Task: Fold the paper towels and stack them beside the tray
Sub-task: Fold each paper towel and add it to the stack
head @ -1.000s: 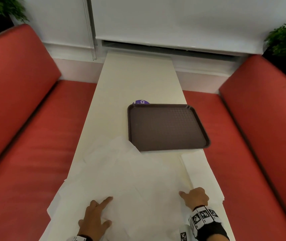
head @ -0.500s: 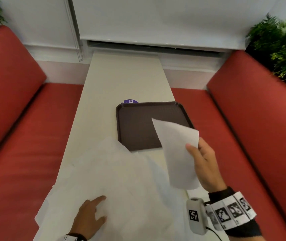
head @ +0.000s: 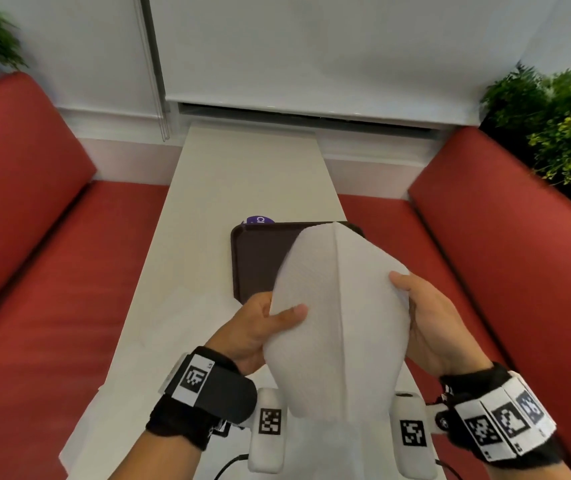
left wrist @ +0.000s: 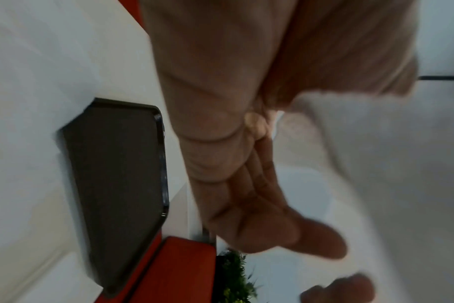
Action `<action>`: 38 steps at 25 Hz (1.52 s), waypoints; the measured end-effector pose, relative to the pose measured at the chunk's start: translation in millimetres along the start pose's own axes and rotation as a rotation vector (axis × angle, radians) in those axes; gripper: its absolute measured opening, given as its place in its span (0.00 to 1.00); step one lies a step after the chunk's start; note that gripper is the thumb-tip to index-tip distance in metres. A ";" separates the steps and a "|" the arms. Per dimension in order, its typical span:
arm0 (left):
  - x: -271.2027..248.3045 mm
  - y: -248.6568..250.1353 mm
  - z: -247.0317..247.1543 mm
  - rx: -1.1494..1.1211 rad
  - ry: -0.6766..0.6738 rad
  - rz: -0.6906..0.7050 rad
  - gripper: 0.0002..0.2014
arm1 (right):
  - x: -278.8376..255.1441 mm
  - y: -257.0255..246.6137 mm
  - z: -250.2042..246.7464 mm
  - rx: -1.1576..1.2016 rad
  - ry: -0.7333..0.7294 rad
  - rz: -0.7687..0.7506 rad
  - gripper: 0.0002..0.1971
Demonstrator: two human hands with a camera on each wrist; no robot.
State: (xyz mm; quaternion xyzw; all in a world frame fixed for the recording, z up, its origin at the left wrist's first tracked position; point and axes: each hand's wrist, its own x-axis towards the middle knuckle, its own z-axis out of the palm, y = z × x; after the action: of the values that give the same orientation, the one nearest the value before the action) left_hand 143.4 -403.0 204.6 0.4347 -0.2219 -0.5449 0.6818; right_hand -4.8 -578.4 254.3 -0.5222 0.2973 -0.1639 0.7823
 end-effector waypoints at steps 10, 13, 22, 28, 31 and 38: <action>-2.8 25.0 -5.1 0.296 0.189 0.098 0.15 | -15.2 15.2 -37.5 -0.261 -0.102 -0.187 0.21; 0.5 27.7 -4.9 0.281 0.228 0.135 0.13 | -13.6 18.1 -46.1 -0.251 -0.105 -0.262 0.28; 15.7 28.4 4.1 0.229 0.219 0.138 0.27 | -11.5 31.0 -71.4 -0.128 0.059 -0.135 0.19; 55.8 -6.6 14.4 0.433 0.177 -0.015 0.06 | -14.8 61.1 -105.6 -0.031 0.211 -0.049 0.23; 101.6 -44.1 12.5 0.715 0.214 -0.045 0.08 | -17.7 96.3 -141.2 -0.417 0.357 -0.047 0.14; 232.9 -127.7 21.8 1.399 0.095 -0.029 0.12 | 5.5 159.1 -176.3 -0.622 0.555 0.161 0.12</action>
State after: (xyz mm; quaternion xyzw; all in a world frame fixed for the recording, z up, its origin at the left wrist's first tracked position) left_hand 127.8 -632.3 69.5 0.7976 -0.4846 -0.2637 0.2437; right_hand -121.4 -644.6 58.1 -0.6446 0.5717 -0.1391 0.4882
